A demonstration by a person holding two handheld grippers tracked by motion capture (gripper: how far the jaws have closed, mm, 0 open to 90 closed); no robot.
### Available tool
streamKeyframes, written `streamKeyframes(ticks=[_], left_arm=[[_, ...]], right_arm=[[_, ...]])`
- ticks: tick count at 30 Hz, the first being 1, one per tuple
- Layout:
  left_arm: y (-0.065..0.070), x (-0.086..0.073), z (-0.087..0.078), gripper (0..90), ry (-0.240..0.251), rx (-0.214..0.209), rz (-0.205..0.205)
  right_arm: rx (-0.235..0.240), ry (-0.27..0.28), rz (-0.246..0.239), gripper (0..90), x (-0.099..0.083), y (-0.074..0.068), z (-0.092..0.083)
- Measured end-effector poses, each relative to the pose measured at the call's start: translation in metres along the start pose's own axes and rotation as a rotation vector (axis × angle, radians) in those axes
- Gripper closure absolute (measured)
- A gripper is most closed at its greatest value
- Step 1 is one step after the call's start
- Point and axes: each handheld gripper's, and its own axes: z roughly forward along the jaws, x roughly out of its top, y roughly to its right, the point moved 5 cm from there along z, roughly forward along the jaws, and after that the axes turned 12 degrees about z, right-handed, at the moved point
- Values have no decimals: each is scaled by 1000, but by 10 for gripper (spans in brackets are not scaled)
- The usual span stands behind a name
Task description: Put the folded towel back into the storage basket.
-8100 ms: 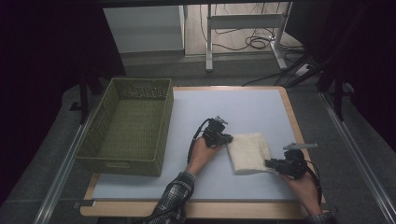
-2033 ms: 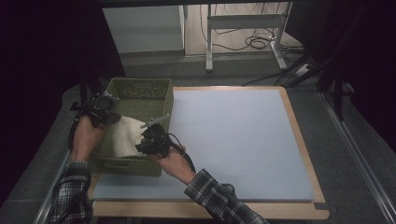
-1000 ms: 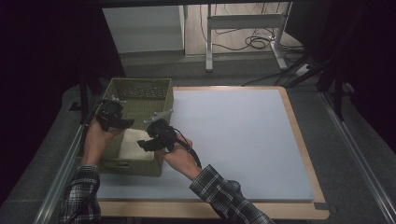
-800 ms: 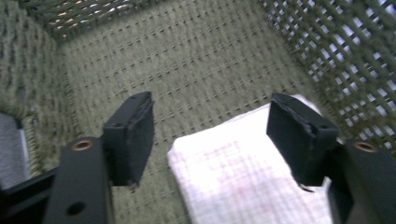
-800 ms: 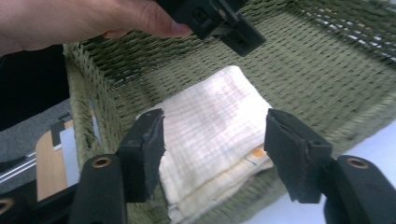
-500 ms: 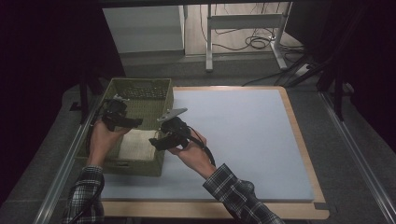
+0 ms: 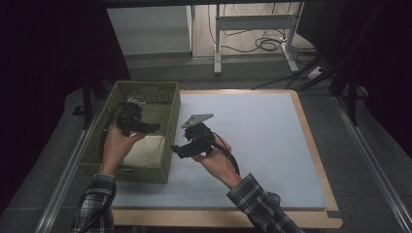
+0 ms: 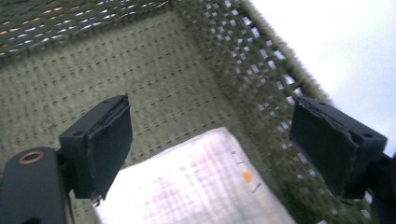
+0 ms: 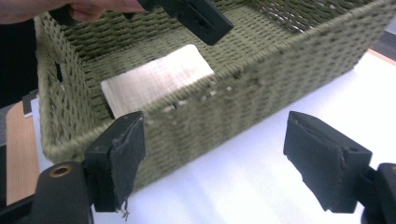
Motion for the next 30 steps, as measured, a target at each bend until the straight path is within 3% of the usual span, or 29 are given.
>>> streamKeyframes(ticks=[9,15,30], left_arm=[[19,14,0,95,39,-36,-12],[36,23,3,69,52,-63,4],[103,47,20,20,53,-115,79]], right_arm=[[-15,-6,19,179,-18,19,-18],[-40,-23,24,162,-35,34,-33],[-105,-55,56,115,-79,72,-75]])
